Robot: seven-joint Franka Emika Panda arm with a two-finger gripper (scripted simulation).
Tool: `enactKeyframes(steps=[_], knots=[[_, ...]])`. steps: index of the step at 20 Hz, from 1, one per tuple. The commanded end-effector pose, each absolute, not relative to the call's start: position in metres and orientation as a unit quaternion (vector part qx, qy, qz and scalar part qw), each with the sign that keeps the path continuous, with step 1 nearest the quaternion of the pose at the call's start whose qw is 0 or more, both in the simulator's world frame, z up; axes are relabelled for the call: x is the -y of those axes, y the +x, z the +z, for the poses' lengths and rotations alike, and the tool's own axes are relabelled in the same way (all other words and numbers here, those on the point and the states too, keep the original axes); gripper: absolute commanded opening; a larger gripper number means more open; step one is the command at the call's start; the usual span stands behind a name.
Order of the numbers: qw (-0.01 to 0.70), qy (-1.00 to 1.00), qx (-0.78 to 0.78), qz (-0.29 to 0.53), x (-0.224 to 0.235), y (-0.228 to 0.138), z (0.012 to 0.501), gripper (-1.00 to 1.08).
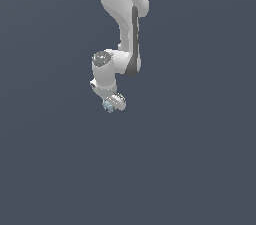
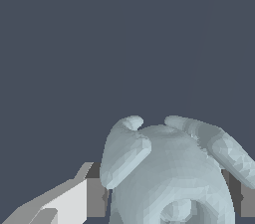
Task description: Pick up the object and move it to a goal position.
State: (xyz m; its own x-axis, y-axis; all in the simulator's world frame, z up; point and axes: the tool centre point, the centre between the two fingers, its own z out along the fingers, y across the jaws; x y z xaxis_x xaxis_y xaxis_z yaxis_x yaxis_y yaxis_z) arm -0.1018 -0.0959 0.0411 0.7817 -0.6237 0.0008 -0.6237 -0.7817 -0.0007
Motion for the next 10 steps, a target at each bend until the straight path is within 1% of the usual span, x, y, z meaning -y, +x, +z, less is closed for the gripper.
enactKeyframes(steps=[1, 10], knots=[[0.000, -0.944, -0.330, 0.000, 0.0960, -0.1021, 0.0401, -1.00], [0.000, -0.944, -0.330, -0.001, 0.0994, -0.1005, 0.0482, -1.00]])
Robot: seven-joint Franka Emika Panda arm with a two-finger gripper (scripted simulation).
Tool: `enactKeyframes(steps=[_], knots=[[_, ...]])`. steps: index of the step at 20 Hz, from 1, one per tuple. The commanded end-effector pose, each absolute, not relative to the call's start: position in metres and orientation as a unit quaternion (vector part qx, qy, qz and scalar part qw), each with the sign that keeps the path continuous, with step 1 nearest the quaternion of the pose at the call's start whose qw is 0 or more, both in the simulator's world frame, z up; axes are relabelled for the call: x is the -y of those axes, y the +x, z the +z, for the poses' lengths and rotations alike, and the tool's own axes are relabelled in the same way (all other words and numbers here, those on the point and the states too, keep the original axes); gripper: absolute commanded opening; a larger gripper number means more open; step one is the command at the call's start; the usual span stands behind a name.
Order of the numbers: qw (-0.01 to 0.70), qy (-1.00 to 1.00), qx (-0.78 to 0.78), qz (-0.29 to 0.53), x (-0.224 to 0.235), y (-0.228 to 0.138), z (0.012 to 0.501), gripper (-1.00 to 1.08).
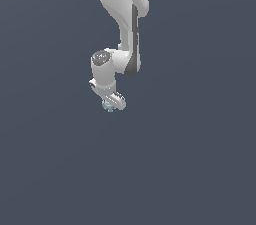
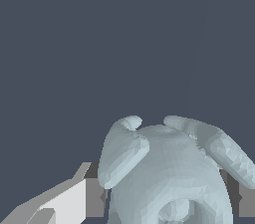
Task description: Pick up the object and move it to a goal position.
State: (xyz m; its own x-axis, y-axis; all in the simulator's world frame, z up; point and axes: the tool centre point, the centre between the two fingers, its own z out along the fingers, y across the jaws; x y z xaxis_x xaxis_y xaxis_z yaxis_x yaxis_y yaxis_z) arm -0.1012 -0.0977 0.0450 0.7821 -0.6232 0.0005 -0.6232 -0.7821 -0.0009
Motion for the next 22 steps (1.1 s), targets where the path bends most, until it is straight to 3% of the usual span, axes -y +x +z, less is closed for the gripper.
enactKeyframes(steps=[1, 9, 22], knots=[[0.000, -0.944, -0.330, -0.001, 0.101, -0.100, 0.051, -1.00], [0.000, -0.944, -0.331, -0.001, 0.124, -0.094, 0.095, -1.00], [0.000, -0.944, -0.331, 0.000, 0.185, -0.076, 0.208, -1.00]])
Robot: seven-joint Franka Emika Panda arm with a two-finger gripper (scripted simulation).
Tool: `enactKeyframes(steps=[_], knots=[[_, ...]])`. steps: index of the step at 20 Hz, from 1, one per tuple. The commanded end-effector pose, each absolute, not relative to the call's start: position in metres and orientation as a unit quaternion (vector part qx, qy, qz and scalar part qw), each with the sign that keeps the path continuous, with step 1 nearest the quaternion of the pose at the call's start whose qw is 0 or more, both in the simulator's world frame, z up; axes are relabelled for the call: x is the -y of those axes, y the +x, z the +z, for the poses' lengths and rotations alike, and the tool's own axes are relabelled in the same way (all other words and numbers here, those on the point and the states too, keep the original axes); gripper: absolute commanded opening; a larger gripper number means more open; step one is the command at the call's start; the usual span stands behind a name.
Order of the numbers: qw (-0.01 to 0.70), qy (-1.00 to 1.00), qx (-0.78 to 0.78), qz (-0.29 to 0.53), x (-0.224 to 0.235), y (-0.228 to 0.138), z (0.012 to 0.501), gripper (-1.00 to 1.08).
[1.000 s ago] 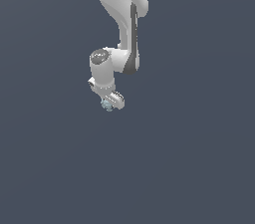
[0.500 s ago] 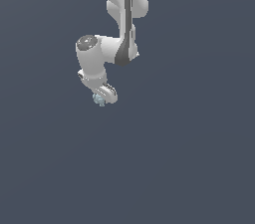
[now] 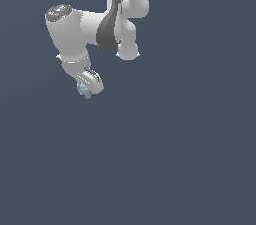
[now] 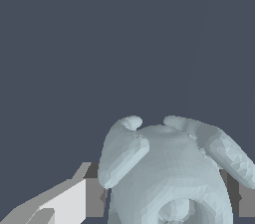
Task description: Pick up the object and move it to a goal position.
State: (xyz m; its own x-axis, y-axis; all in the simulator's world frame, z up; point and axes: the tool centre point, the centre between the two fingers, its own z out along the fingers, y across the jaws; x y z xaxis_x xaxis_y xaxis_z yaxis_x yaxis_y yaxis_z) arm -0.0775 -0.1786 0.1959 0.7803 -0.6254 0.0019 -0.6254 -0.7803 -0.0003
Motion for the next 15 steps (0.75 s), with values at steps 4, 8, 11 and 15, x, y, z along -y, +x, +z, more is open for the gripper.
enactKeyframes(steps=[4, 8, 11, 15], knots=[[0.000, 0.944, 0.331, 0.000, 0.197, -0.071, 0.231, -1.00], [0.000, 0.944, 0.331, 0.000, 0.206, -0.067, 0.247, -1.00], [0.000, 0.944, 0.330, 0.000, 0.209, -0.065, 0.253, -1.00], [0.000, 0.944, 0.330, 0.000, 0.210, -0.064, 0.255, -1.00]])
